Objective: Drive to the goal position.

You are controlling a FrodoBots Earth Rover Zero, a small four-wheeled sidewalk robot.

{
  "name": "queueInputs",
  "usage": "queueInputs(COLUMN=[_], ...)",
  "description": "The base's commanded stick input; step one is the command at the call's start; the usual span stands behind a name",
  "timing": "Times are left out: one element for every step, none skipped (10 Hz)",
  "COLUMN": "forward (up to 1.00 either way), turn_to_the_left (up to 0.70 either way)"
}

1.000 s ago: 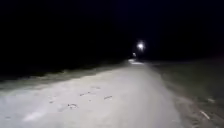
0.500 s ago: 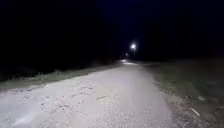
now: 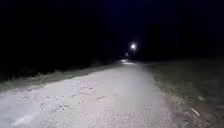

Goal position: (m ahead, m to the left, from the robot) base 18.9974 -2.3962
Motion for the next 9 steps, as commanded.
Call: queueInputs(forward=[0.01,0.04,0.00,0.00,0.01,0.03,0.04,0.01,0.00], turn_to_the_left=[-0.35,-0.69,-0.70,-0.70,-0.70,-0.70,-0.69,-0.61,-0.02])
